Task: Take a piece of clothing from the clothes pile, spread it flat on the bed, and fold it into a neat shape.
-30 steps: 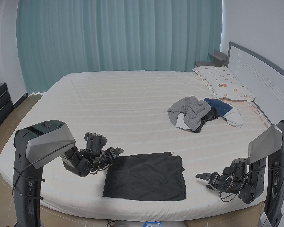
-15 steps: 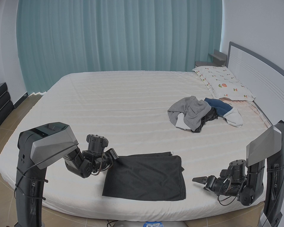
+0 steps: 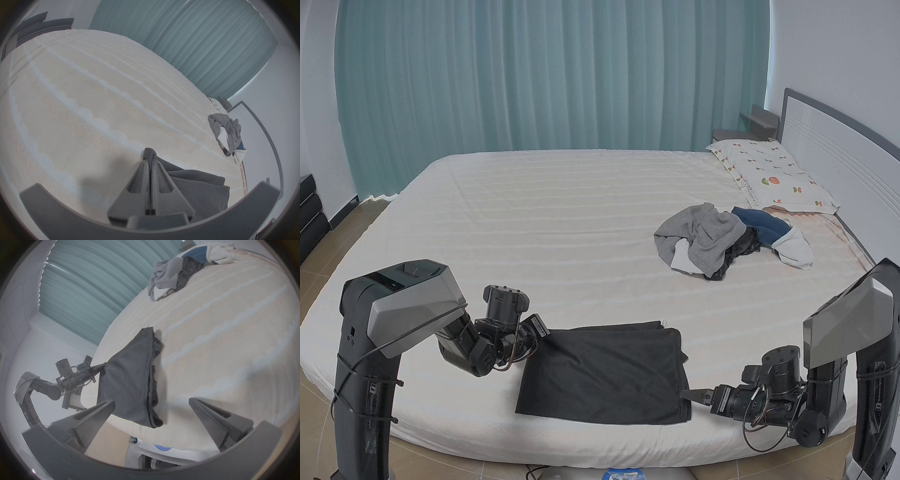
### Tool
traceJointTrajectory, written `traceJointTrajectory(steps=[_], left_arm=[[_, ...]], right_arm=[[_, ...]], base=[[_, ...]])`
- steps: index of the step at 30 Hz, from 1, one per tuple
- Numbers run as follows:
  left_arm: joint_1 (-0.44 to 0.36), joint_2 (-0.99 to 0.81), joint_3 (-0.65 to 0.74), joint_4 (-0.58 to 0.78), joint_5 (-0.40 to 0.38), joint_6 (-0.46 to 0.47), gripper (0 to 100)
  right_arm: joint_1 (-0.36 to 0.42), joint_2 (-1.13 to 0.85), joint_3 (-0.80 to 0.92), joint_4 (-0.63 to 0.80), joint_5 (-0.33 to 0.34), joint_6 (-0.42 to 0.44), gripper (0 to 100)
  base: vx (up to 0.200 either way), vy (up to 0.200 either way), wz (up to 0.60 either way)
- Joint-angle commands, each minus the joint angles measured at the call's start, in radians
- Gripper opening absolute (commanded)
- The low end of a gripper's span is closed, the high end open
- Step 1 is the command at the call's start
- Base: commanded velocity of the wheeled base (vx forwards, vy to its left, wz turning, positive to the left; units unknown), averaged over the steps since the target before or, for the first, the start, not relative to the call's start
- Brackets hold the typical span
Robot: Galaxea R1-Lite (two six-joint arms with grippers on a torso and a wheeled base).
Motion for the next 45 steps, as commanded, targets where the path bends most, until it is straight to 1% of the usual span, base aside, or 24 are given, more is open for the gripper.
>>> traceJointTrajectory(steps=[1,3,6,11,12,32,33,36,37,42,45], left_arm=[[-0.002,0.000,0.003,0.000,0.001,0.000,0],[-0.003,0.000,0.004,0.000,-0.001,0.000,0],[-0.003,-0.002,0.004,0.000,-0.001,-0.002,0],[-0.003,-0.003,0.006,0.000,-0.001,-0.002,0],[-0.002,-0.003,0.006,0.000,-0.001,-0.002,0],[-0.005,-0.002,0.004,0.007,-0.001,-0.002,0],[-0.005,-0.003,0.004,0.007,-0.001,-0.002,100],[-0.005,-0.005,0.007,0.007,-0.001,-0.002,100],[-0.005,-0.005,0.007,0.006,-0.001,-0.002,100],[-0.002,-0.008,0.010,0.001,-0.001,-0.005,100],[0.003,-0.010,0.010,0.000,-0.001,-0.042,100]], right_arm=[[0.031,0.013,-0.017,0.003,0.000,-0.001,100],[0.045,0.019,-0.036,0.025,0.000,-0.011,100],[0.057,0.009,-0.077,0.120,0.000,-0.053,100],[0.069,0.002,-0.117,0.212,0.000,-0.062,100],[0.069,0.001,-0.120,0.218,0.000,-0.062,0],[0.048,-0.051,-0.074,0.250,-0.002,-0.093,0],[0.048,-0.051,-0.074,0.252,-0.002,-0.093,0],[0.048,-0.045,-0.093,0.284,-0.002,-0.113,0],[0.048,-0.042,-0.105,0.290,-0.002,-0.117,100],[0.031,-0.054,-0.125,0.278,0.000,-0.114,100],[-0.027,-0.080,-0.192,0.282,-0.002,-0.110,100]], base=[[0.000,0.000,0.00],[0.000,0.000,0.00],[0.000,0.000,0.00],[0.000,0.000,0.00],[0.000,0.000,0.00],[0.000,0.000,0.00],[0.000,0.000,0.00],[0.000,0.000,0.00],[0.000,0.000,0.00],[0.000,0.000,0.00],[0.000,0.000,0.00]])
